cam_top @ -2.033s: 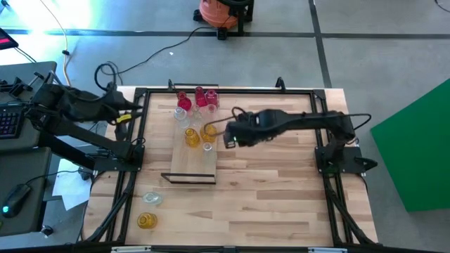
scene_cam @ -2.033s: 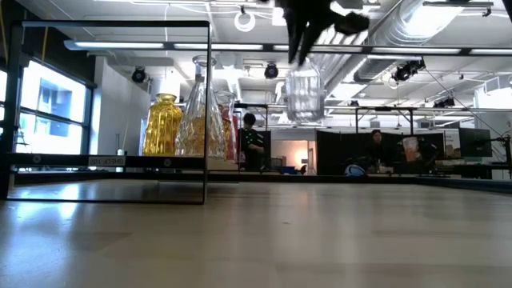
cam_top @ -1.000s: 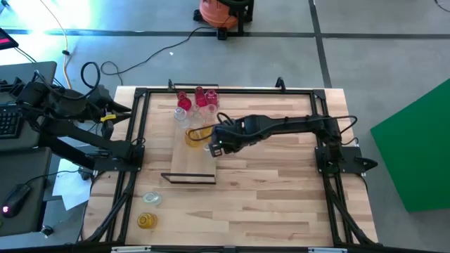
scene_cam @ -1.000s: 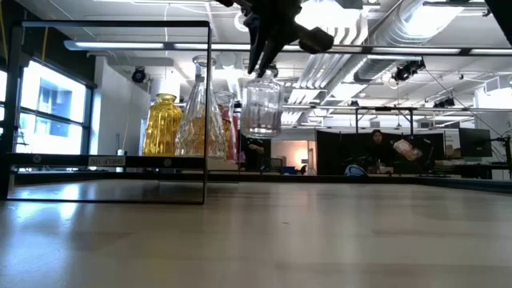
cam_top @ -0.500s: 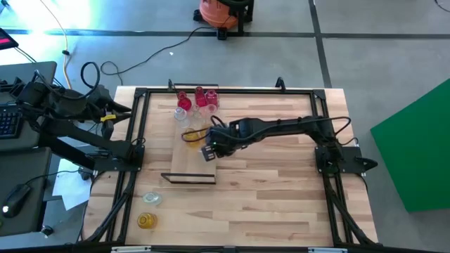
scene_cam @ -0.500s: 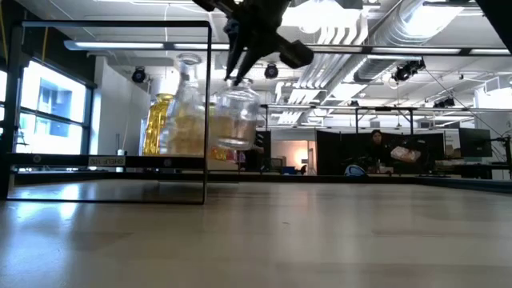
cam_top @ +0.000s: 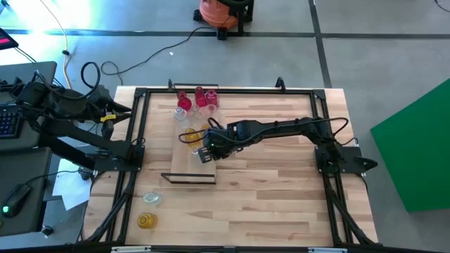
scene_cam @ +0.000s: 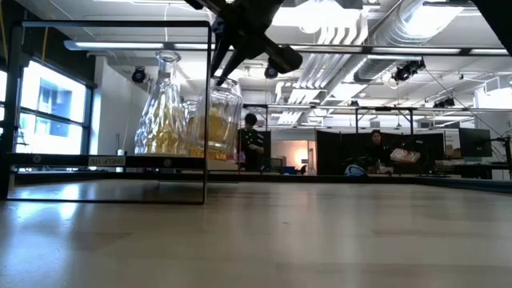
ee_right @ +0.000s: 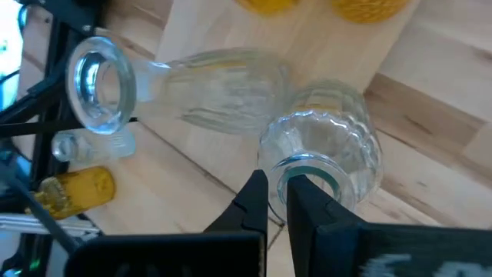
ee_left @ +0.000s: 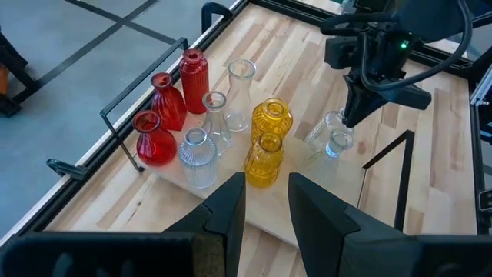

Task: Sort vases onto shelf
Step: Put the transparent vase on the shelf aligned with the other transparent vase

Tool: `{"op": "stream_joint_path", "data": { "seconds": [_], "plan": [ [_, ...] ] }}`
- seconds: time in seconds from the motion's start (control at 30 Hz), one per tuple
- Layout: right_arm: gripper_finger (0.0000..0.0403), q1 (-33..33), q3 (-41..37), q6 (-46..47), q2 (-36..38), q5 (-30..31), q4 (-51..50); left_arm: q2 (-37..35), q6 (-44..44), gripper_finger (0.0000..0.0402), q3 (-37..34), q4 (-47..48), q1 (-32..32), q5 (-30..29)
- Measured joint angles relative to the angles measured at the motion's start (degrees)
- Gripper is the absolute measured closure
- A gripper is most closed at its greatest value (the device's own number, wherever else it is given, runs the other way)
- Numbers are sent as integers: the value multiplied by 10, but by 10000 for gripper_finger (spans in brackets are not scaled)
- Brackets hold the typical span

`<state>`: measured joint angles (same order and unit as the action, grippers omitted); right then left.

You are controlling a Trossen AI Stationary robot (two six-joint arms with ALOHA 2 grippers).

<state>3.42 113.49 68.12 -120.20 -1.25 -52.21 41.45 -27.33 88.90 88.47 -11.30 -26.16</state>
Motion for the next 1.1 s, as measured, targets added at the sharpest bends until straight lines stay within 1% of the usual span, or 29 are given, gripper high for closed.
{"op": "stream_joint_path", "data": {
  "seconds": [0.67,0.83,1.0,1.1],
  "plan": [
    [403,0,0,-2,0,-10,28,0,1,312,0,0,0,0],
    [403,0,1,-3,-15,-33,42,0,-1,312,0,0,0,1],
    [403,3,0,-2,-20,-14,46,0,-1,312,0,0,0,1],
    [403,2,0,-2,-21,-19,45,0,-1,312,0,0,0,1]
  ]
}}
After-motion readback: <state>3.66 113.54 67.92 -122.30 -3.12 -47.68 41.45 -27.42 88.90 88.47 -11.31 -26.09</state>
